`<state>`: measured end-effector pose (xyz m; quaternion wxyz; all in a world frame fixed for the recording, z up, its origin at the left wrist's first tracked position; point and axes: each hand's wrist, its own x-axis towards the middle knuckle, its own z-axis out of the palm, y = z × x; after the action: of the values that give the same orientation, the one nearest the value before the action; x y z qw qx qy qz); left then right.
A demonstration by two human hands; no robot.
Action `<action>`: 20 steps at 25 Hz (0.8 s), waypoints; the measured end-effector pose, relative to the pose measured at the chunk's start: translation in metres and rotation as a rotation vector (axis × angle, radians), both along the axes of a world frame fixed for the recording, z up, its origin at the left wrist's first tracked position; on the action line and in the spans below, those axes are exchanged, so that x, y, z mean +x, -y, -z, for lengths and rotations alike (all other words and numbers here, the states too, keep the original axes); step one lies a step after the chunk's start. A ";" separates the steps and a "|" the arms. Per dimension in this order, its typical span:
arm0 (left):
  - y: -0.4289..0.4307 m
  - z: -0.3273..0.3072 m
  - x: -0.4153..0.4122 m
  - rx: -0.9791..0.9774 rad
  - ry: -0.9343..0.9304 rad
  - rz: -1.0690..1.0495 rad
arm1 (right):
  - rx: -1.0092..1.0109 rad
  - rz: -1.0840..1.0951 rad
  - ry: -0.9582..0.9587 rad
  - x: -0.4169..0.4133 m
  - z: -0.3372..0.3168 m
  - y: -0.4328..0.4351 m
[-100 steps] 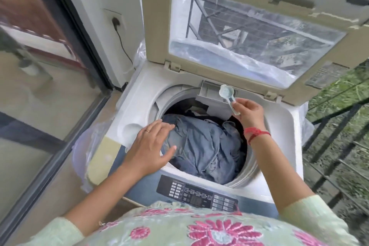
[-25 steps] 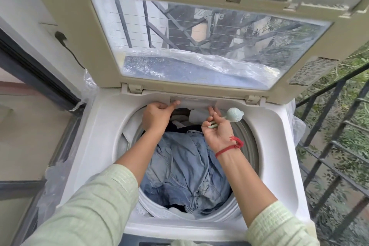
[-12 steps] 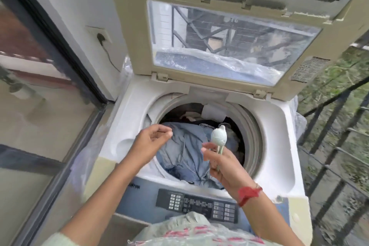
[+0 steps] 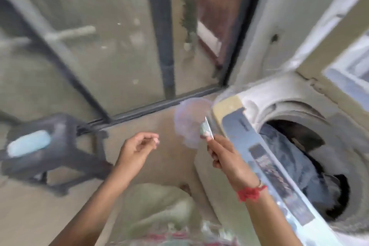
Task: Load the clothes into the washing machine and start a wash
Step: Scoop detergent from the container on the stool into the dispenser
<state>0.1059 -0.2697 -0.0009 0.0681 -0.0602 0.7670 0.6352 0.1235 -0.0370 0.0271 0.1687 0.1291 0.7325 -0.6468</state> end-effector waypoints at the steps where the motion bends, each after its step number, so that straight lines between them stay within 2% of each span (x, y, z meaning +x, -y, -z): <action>1: 0.029 0.003 0.021 -0.004 0.026 -0.097 | -0.018 -0.098 0.004 -0.002 0.003 0.027; 3: 0.081 0.005 0.056 0.018 0.084 -0.289 | -0.016 -0.234 0.021 -0.005 0.007 0.082; 6: 0.153 0.003 0.098 0.149 0.179 -0.598 | 0.009 -0.372 0.056 -0.004 0.015 0.162; 10: 0.256 0.009 0.121 0.313 0.255 -0.879 | 0.115 -0.548 0.067 -0.017 0.035 0.271; 14: 0.371 0.039 0.123 0.434 0.293 -1.042 | 0.189 -0.807 0.143 -0.041 0.075 0.403; 17: 0.473 0.079 0.119 0.480 0.354 -1.107 | 0.379 -0.975 0.137 -0.059 0.125 0.515; 20: 0.551 0.117 0.107 0.445 0.467 -1.128 | 0.560 -0.987 0.052 -0.091 0.162 0.611</action>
<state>0.2130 -0.8206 -0.1175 -0.1000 -0.5749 0.4327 0.6872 0.0324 -0.6479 -0.1351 0.4283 -0.1728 0.8451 -0.2691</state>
